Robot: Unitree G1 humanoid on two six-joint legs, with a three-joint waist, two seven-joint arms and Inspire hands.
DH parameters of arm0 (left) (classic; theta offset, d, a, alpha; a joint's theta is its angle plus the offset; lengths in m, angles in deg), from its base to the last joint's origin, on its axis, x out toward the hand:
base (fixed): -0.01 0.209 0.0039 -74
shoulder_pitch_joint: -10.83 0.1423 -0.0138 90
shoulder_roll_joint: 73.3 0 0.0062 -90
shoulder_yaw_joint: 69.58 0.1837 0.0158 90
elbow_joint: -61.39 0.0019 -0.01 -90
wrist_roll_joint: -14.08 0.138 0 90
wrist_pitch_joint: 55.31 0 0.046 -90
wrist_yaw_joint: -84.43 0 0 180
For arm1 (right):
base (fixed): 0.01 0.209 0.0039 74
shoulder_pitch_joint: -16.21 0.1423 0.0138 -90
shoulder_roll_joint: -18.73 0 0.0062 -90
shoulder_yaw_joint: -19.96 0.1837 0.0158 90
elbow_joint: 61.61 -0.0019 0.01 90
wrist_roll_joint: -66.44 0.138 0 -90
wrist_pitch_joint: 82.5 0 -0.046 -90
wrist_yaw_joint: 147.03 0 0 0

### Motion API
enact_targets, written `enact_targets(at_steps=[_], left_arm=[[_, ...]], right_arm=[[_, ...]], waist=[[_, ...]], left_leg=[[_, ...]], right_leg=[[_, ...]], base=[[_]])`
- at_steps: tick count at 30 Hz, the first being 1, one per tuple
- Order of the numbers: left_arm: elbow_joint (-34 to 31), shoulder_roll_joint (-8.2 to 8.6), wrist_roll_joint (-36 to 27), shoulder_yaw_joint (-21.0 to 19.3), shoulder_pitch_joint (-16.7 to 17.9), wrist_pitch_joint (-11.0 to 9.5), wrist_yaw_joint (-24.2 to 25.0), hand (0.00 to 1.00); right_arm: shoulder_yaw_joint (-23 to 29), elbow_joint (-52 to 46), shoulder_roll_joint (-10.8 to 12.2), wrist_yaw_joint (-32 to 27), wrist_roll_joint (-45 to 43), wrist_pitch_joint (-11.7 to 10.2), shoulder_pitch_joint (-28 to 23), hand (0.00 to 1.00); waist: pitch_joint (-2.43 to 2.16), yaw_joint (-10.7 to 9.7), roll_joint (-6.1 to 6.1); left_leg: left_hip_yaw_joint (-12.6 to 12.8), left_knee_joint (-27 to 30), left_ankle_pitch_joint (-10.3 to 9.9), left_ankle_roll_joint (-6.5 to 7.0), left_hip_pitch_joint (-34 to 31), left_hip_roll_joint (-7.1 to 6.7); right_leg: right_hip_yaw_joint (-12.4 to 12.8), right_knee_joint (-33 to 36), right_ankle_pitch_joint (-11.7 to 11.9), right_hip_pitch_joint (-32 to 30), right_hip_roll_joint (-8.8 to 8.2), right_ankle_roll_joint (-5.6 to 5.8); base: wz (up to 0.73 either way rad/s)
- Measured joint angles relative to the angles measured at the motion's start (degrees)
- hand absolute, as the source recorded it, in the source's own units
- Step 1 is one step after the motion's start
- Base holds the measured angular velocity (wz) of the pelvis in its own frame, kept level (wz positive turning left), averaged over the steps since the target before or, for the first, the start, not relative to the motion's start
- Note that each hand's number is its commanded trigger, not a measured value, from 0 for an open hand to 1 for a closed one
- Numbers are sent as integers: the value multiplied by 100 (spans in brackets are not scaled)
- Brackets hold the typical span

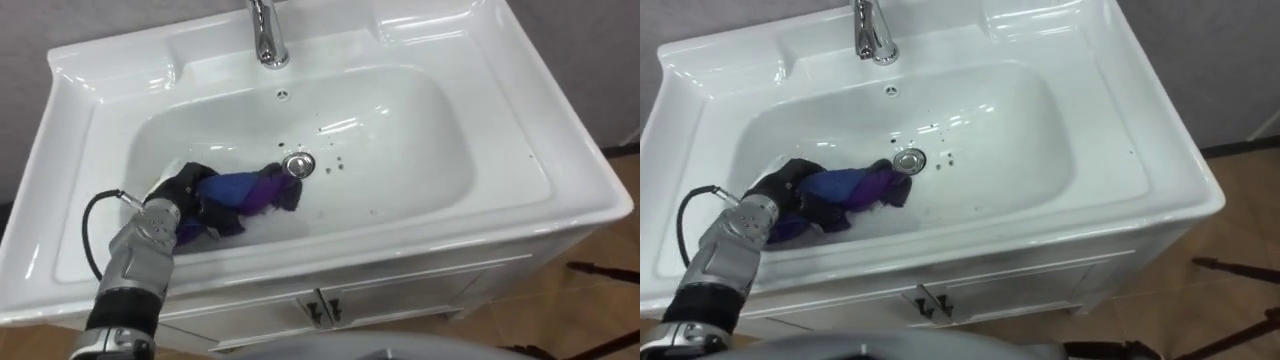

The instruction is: Wipe basin

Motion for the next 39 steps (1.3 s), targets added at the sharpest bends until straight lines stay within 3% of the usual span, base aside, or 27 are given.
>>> enact_targets(at_steps=[4,9,13,23,32,39], left_arm=[[327,150,-210,-42,-82,-196,-704,100],[674,289,-461,-61,-219,-244,-1250,100],[767,306,-880,-61,-256,-245,-1549,100],[879,305,-1215,-66,-264,-248,-1802,100],[1176,294,-1259,-164,-477,-196,-1787,100],[1010,276,-1336,-26,-632,135,-1761,100]], right_arm=[[3,-183,50,-53,-21,-1,-106,0],[8,-250,101,-67,-3,-7,-196,0],[9,-398,152,-185,22,-20,-361,0],[86,-483,194,-285,35,-28,-537,0],[75,-611,301,-272,41,-135,-562,0],[59,-612,355,-152,65,-131,-485,0]], waist=[[-23,-6,-96],[-25,-21,-95],[-27,-32,-97],[-36,-73,-85],[-44,-327,-37],[-22,-508,26]], left_leg=[[34,-8,0,0,49,-1],[163,-8,0,0,80,17],[187,-5,0,0,95,25],[356,-13,-1,0,147,46],[431,-10,-45,-70,125,108],[420,-15,-45,-70,-53,91]], right_leg=[[127,0,19,6,14,7],[143,11,29,7,19,-3],[201,8,33,1,29,-9],[292,21,54,6,45,-23],[291,12,72,0,97,-46],[344,-2,142,-195,88,-2]], base=[[-11],[-6],[-8],[-8],[2],[0]])
